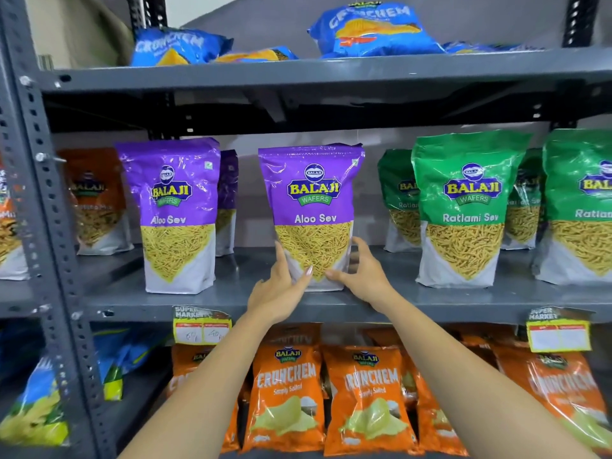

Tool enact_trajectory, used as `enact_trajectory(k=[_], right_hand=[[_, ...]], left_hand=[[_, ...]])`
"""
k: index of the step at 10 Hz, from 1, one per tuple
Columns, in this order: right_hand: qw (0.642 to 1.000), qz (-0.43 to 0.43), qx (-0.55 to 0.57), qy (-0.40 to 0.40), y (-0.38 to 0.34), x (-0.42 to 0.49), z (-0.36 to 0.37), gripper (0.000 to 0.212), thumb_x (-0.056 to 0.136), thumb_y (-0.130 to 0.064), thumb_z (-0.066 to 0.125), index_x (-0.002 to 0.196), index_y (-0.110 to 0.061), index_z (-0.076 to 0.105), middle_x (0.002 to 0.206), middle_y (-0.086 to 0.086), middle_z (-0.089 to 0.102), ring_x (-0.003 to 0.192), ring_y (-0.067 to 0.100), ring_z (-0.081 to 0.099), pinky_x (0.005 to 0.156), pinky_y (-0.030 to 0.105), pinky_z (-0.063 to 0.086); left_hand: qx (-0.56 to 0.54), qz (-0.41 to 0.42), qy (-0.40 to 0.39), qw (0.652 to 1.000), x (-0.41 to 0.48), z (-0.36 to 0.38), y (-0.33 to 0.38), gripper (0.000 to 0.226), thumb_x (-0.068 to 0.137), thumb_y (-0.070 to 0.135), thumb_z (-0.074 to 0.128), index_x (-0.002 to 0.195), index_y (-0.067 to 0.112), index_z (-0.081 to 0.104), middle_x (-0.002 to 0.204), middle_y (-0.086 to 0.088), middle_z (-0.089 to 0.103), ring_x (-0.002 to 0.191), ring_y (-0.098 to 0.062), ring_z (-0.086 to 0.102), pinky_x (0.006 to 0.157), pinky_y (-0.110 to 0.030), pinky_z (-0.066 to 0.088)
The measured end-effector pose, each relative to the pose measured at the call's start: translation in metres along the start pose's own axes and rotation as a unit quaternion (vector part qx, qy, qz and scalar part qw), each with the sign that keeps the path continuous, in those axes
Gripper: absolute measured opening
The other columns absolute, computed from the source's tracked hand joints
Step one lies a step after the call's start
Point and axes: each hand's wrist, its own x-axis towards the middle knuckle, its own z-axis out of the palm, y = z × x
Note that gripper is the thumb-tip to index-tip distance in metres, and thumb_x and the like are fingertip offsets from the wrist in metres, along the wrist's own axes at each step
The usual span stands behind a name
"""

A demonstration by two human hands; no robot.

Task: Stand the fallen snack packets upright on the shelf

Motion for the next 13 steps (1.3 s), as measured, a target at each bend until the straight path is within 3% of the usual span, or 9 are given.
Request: enact_trajectory(k=[2, 4, 6, 9, 10, 11, 12, 13], right_hand=[[1.0, -0.005, 0.004, 0.017, 0.002, -0.005, 0.001, 0.082, 0.078, -0.023, 0.08, 0.144, -0.019, 0.033, 0.13, 0.006, 0.059, 0.103, 0.016, 0.057, 0.087, 0.031, 0.05], [1.0, -0.005, 0.0, 0.017, 0.003, -0.006, 0.001, 0.078, 0.077, -0.025, 0.08, 0.141, -0.02, 0.036, 0.127, 0.005, 0.061, 0.1, 0.016, 0.059, 0.085, 0.032, 0.052], [1.0, -0.006, -0.007, 0.018, 0.004, -0.006, 0.001, 0.077, 0.077, -0.025, 0.081, 0.14, -0.018, 0.038, 0.129, 0.007, 0.061, 0.105, 0.019, 0.059, 0.087, 0.033, 0.051], [1.0, -0.001, -0.012, 0.025, 0.007, -0.005, 0.003, 0.076, 0.075, -0.028, 0.082, 0.136, -0.018, 0.038, 0.128, 0.007, 0.061, 0.107, 0.02, 0.06, 0.085, 0.032, 0.051], [1.0, -0.003, -0.022, 0.021, 0.007, -0.004, 0.003, 0.078, 0.076, -0.028, 0.081, 0.139, -0.017, 0.036, 0.132, 0.008, 0.059, 0.117, 0.025, 0.058, 0.09, 0.034, 0.05], [0.999, -0.035, -0.018, 0.031, 0.002, -0.011, 0.003, 0.088, 0.079, -0.033, 0.078, 0.148, -0.018, 0.025, 0.15, 0.005, 0.041, 0.139, 0.022, 0.039, 0.105, 0.03, 0.037], [0.98, -0.131, -0.09, 0.122, -0.004, -0.016, -0.004, 0.082, 0.093, -0.038, 0.058, 0.156, -0.014, 0.012, 0.165, 0.002, 0.013, 0.152, 0.016, 0.008, 0.122, 0.037, 0.015], [0.901, -0.257, -0.264, 0.227, -0.022, -0.008, -0.019, 0.064, 0.101, -0.033, 0.037, 0.156, -0.01, 0.013, 0.166, 0.006, 0.008, 0.153, 0.019, -0.002, 0.124, 0.044, 0.008]], left_hand=[[0.023, 0.019, -0.008, 1.0, -0.002, 0.0, -0.002, 0.085, 0.089, 0.07, 0.024, 0.146, 0.034, -0.029, 0.164, 0.007, 0.008, 0.142, -0.034, 0.034, 0.115, -0.055, 0.028], [0.042, 0.029, 0.024, 0.998, -0.005, 0.004, -0.005, 0.084, 0.09, 0.068, 0.024, 0.147, 0.033, -0.026, 0.162, 0.006, 0.017, 0.14, -0.031, 0.038, 0.111, -0.052, 0.034], [0.056, 0.045, 0.048, 0.996, -0.004, 0.006, -0.008, 0.084, 0.09, 0.069, 0.025, 0.147, 0.034, -0.025, 0.161, 0.005, 0.024, 0.125, -0.028, 0.056, 0.1, -0.048, 0.048], [0.092, 0.049, 0.046, 0.993, -0.005, 0.004, -0.007, 0.084, 0.091, 0.067, 0.023, 0.146, 0.031, -0.028, 0.153, 0.001, 0.04, 0.105, -0.025, 0.065, 0.083, -0.041, 0.056], [0.091, 0.047, 0.055, 0.993, -0.002, 0.007, -0.008, 0.084, 0.091, 0.067, 0.024, 0.146, 0.031, -0.027, 0.148, 0.0, 0.046, 0.104, -0.024, 0.066, 0.084, -0.041, 0.057], [0.052, 0.035, 0.07, 0.996, -0.002, 0.009, -0.008, 0.081, 0.092, 0.064, 0.027, 0.151, 0.029, -0.016, 0.158, -0.001, 0.03, 0.126, -0.026, 0.054, 0.095, -0.043, 0.05], [0.005, 0.063, 0.169, 0.984, 0.002, 0.002, -0.009, 0.076, 0.096, 0.055, 0.028, 0.154, 0.019, -0.006, 0.164, -0.004, 0.005, 0.15, -0.025, 0.014, 0.115, -0.053, 0.029], [0.098, 0.124, 0.311, 0.937, 0.009, -0.017, 0.001, 0.073, 0.096, 0.045, 0.026, 0.154, 0.009, 0.0, 0.164, -0.009, -0.003, 0.151, -0.023, -0.006, 0.122, -0.05, 0.007]])
